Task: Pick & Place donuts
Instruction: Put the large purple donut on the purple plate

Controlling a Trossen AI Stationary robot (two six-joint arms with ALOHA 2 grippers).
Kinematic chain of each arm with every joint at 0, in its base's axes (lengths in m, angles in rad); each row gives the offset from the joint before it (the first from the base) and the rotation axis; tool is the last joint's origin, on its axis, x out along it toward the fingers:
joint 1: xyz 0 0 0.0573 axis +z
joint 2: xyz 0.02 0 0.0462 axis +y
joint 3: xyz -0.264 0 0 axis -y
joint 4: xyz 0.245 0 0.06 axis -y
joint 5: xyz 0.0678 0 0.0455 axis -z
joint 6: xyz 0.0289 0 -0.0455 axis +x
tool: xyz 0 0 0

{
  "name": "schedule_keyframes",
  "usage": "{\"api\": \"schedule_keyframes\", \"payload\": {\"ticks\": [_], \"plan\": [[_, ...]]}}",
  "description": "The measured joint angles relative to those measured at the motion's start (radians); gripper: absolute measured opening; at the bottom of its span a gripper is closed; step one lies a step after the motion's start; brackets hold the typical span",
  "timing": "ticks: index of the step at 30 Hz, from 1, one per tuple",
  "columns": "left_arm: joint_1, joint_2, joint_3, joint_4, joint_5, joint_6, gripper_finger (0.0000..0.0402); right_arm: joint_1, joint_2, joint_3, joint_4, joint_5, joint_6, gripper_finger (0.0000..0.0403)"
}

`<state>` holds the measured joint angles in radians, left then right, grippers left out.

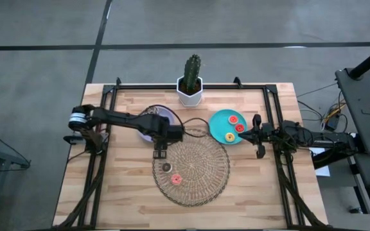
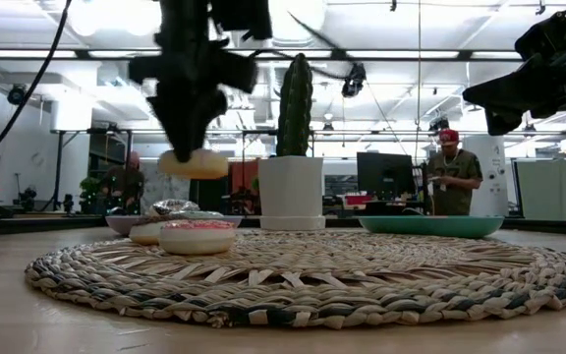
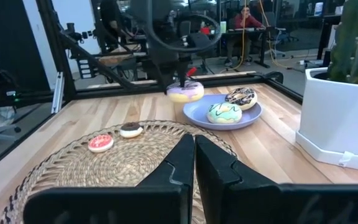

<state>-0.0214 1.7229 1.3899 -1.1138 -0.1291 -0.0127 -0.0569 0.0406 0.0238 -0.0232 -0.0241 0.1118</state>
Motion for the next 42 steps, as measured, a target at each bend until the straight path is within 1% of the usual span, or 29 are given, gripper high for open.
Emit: {"api": "schedule_keyframes", "payload": {"ticks": [11,19,22,27,34,38,42], "plan": [[0.054,-0.194,-0.232,0.024,-0.001,0.042,0.0138,0.000,0.006,0.000,-0.001,0.000,0.000,0.0008],[0.115,-0.264,-0.347,0.071,-0.003,0.043,0.0138,0.000,0.008,0.000,-0.001,0.000,0.000,0.0008],[0.139,-0.269,-0.366,0.075,-0.018,0.043,0.0138,0.000,0.008,0.000,-0.001,-0.001,0.000,0.0008],[0.173,-0.267,-0.380,0.124,-0.089,0.040,0.0138,0.000,0.008,0.000,-0.001,0.000,0.000,0.0008],[0.206,-0.266,-0.381,0.236,-0.094,0.041,0.0138,0.000,0.008,0.000,-0.001,0.000,0.000,0.0008],[0.218,-0.252,-0.384,0.250,-0.094,0.041,0.0138,0.000,0.008,0.000,-0.001,0.000,0.000,0.0008],[0.223,-0.232,-0.412,0.260,-0.094,0.037,0.0138,0.000,0.008,0.000,-0.001,0.000,0.000,0.0008]]}}
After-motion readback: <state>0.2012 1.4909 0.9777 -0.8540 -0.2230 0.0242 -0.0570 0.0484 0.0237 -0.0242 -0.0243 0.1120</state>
